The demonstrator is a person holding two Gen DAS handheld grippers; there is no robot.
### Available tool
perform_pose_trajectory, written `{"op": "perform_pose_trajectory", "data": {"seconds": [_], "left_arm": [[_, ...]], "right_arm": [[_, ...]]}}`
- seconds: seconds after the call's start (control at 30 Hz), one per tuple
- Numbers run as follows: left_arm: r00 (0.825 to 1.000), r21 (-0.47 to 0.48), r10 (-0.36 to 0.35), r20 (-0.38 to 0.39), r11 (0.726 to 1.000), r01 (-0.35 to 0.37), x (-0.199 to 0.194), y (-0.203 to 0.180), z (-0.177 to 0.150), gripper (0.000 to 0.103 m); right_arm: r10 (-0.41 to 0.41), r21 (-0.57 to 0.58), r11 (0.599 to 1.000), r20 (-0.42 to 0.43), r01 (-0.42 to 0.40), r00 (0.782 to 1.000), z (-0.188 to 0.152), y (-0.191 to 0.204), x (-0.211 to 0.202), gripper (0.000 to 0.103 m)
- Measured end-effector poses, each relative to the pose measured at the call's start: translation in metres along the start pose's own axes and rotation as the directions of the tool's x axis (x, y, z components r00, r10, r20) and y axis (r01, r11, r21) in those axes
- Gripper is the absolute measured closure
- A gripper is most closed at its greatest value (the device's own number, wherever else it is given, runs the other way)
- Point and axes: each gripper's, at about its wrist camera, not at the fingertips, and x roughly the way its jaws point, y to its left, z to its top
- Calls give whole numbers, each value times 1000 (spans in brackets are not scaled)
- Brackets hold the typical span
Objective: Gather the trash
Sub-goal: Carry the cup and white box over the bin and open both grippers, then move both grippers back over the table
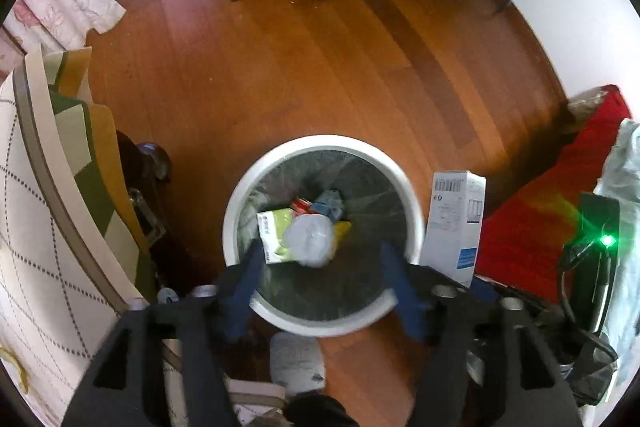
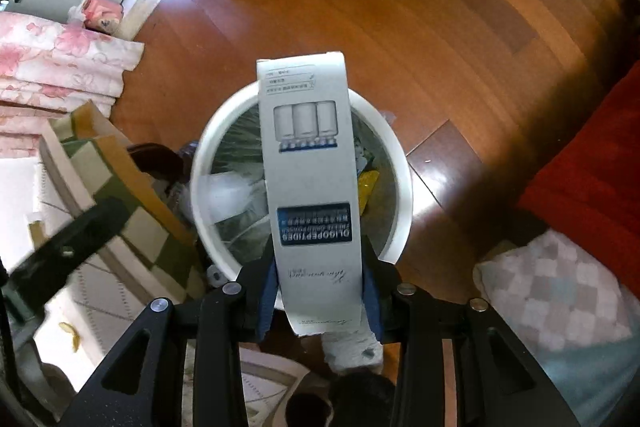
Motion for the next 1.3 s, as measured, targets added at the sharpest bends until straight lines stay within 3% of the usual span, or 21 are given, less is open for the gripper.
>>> {"op": "perform_pose_trajectory", "data": {"seconds": [0.03,0.1,0.23,0.4,0.8,1.1,1.17,1.3], "left_arm": [[1000,12,31,5,999,-31,4,-1,0,22],[994,45,109,10,993,-110,12,-3,-1,13],[980,77,197,3,977,-197,22,-6,-8,7],[973,84,229,12,970,-229,24,-8,-16,7],[968,53,246,46,967,-248,3,-4,-15,7],[968,10,224,115,974,-227,-65,11,-20,7],[959,-14,245,140,969,-245,-88,17,-21,7],[923,-105,333,191,942,-318,-145,45,-22,7]], "right_arm": [[-6,-1,1000,-1,6,1000,1,-4,6,32],[-48,-2,999,7,48,999,2,-11,16,9],[-122,2,993,10,122,992,2,-20,22,7],[-201,-7,980,30,201,979,-3,-25,16,3],[-238,-15,970,100,241,966,-17,-10,-30,3],[-218,-21,974,176,225,960,-34,23,-106,3],[-199,-28,978,198,208,960,-38,38,-131,3],[-153,-64,983,226,171,962,-45,79,-171,3]]}}
